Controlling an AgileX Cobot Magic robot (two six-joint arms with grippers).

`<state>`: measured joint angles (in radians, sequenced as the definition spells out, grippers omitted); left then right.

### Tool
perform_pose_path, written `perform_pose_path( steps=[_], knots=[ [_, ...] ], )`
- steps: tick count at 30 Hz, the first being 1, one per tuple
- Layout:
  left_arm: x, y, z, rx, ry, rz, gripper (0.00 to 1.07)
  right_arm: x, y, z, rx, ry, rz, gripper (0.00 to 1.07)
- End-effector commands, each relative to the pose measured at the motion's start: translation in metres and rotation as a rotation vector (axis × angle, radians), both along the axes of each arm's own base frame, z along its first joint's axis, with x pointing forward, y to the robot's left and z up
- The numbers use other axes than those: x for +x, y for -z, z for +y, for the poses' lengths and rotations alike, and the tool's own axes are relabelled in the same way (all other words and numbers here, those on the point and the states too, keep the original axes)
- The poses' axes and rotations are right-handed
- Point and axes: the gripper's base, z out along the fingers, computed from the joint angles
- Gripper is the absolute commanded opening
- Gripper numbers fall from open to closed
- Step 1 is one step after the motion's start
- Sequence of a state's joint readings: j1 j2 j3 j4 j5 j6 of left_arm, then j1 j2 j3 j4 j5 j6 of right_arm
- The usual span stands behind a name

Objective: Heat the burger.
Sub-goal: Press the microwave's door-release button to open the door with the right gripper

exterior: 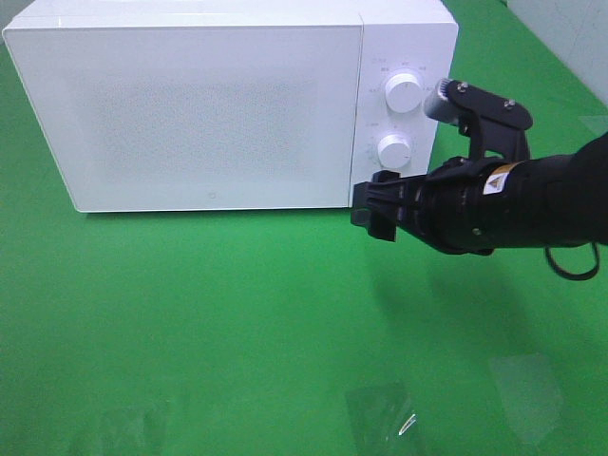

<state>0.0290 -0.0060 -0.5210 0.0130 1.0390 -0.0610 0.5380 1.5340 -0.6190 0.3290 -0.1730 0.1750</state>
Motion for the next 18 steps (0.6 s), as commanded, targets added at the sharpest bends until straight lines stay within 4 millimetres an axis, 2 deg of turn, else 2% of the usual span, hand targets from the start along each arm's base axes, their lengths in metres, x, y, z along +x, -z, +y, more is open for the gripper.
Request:
perform_pose_path(
  steps=[1, 2, 4, 5, 6, 7, 9, 10, 13, 17, 18],
  knots=[
    [-0.003, -0.001, 0.000, -0.004, -0.001, -0.030, 1.00, -0.008, -0.022, -0.024, -0.125, -0.088, 0.006, 0.74],
    [-0.003, -0.001, 0.000, -0.004, -0.001, -0.030, 1.00, -0.008, -0.022, -0.024, -0.125, -0.088, 0.006, 0.74],
    [-0.003, -0.001, 0.000, -0.004, -0.001, -0.030, 1.00, -0.016, -0.044, -0.044, -0.223, -0.127, 0.037, 0.74],
    [-0.003, -0.001, 0.000, -0.004, -0.001, -0.030, 1.00, -0.016, -0.044, -0.044, -0.223, -0.127, 0.037, 0.74],
    [-0.003, -0.001, 0.000, -0.004, -0.001, -0.030, 1.00, -0.021, -0.060, -0.054, -0.277, -0.137, 0.055, 0.74],
    [-0.003, -0.001, 0.000, -0.004, -0.001, -0.030, 1.00, -0.021, -0.060, -0.054, -0.277, -0.137, 0.055, 0.74],
    [-0.003, -0.001, 0.000, -0.004, -0.001, -0.030, 1.00, -0.031, -0.080, -0.062, -0.338, -0.160, 0.070, 0.76],
    [-0.003, -0.001, 0.000, -0.004, -0.001, -0.030, 1.00, -0.031, -0.080, -0.062, -0.338, -0.160, 0.070, 0.76],
    [-0.003, -0.001, 0.000, -0.004, -0.001, -0.030, 1.00, -0.053, -0.093, -0.069, -0.383, -0.197, 0.095, 0.78],
    [-0.003, -0.001, 0.000, -0.004, -0.001, -0.030, 1.00, -0.066, -0.100, -0.074, -0.387, -0.202, 0.105, 0.78],
    [-0.003, -0.001, 0.000, -0.004, -0.001, -0.030, 1.00, -0.075, -0.106, -0.077, -0.383, -0.199, 0.100, 0.77]
  ],
)
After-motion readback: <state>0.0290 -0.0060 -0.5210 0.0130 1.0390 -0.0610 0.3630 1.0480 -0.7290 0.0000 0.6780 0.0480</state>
